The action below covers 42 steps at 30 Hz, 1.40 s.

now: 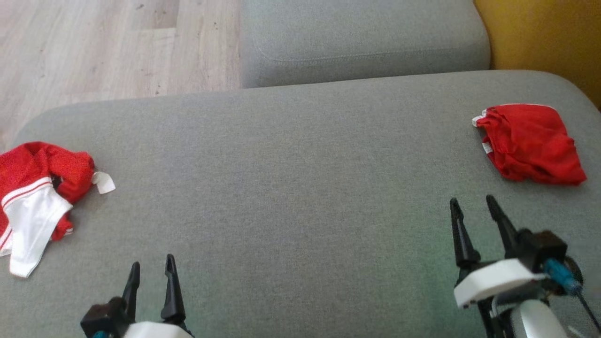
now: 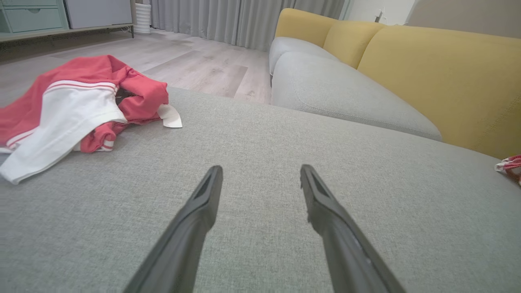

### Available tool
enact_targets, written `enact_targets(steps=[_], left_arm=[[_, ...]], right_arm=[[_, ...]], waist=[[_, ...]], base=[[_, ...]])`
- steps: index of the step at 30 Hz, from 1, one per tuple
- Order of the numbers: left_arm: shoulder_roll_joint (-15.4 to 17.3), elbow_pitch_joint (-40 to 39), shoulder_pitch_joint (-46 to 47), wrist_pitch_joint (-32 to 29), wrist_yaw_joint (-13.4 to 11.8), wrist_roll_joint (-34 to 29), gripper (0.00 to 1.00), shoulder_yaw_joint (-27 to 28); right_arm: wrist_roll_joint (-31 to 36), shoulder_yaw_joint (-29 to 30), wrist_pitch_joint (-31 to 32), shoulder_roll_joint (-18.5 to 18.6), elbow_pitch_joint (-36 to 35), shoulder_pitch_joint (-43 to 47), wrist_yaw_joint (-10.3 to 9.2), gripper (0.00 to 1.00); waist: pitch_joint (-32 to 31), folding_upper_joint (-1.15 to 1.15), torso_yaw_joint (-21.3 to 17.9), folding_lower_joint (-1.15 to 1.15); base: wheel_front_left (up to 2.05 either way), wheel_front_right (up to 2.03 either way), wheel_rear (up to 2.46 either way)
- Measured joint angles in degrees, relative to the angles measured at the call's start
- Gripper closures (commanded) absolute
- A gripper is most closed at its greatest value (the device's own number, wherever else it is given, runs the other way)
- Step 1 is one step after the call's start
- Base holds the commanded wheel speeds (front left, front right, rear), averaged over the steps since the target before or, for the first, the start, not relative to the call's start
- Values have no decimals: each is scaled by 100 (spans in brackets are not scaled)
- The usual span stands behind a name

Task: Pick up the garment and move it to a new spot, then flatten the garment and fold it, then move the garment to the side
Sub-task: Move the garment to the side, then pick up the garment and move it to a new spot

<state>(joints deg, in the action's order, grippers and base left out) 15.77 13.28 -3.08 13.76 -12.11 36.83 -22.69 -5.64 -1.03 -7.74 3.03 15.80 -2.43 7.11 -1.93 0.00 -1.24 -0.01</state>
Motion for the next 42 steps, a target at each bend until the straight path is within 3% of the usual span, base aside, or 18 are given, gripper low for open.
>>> enact_targets(steps=[8,20,29,42], left_arm=[[-1,22,-85,0,3,-1,0,-110],[-11,96,-52,-5,8,-11,0,-187],[-10,102,13,-8,32,-11,0,-219],[188,-71,46,-111,-52,-44,0,-199]], right_arm=[[-449,-288,-76,-27,-292,436,0,0],[-546,-516,-84,-27,-171,446,0,0],[-547,-506,-86,-27,-140,447,0,0],[-759,-581,-182,-31,-107,547,0,0]], waist=[[-100,0,28,0],[-92,0,46,1],[-116,0,330,1],[-214,0,1813,1]], base=[[0,0,0],[0,0,0],[0,0,0],[0,0,0]])
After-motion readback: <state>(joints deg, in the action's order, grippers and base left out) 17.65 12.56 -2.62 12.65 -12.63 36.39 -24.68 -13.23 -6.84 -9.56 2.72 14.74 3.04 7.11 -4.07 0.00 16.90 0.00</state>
